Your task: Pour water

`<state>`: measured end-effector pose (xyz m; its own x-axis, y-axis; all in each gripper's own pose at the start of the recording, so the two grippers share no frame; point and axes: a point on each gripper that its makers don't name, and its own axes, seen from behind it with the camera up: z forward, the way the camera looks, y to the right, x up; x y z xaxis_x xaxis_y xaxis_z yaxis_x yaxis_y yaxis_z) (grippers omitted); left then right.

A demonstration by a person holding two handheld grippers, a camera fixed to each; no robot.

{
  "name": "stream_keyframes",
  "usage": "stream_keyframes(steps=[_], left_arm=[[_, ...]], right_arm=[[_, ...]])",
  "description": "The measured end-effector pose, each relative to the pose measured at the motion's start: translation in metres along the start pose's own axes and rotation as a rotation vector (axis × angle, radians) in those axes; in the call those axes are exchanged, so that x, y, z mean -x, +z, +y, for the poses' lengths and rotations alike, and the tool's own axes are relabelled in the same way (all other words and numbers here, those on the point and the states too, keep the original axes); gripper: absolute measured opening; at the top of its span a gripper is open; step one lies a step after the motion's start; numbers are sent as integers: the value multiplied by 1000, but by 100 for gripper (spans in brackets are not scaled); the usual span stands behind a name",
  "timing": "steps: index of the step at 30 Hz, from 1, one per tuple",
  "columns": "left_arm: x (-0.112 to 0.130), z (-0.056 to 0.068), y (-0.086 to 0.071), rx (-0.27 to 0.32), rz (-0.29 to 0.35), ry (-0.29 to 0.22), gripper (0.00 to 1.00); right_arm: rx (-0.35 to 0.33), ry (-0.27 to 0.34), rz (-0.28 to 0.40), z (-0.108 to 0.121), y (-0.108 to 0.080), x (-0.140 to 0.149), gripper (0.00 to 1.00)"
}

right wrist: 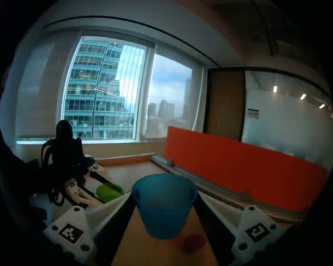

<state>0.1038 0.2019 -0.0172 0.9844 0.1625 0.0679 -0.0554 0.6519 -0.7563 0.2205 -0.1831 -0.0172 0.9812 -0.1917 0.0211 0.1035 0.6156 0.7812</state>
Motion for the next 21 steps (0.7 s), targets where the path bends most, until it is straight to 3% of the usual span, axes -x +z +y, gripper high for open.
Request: stream_keyframes(steps=[11, 21], left_arm=[[24, -12, -1, -19, -65, -4, 87], [52, -20, 2, -33, -144, -2, 87]], right_arm=[[21, 21, -31, 11, -12, 36, 91], [40, -35, -110, 18, -8, 88, 91]])
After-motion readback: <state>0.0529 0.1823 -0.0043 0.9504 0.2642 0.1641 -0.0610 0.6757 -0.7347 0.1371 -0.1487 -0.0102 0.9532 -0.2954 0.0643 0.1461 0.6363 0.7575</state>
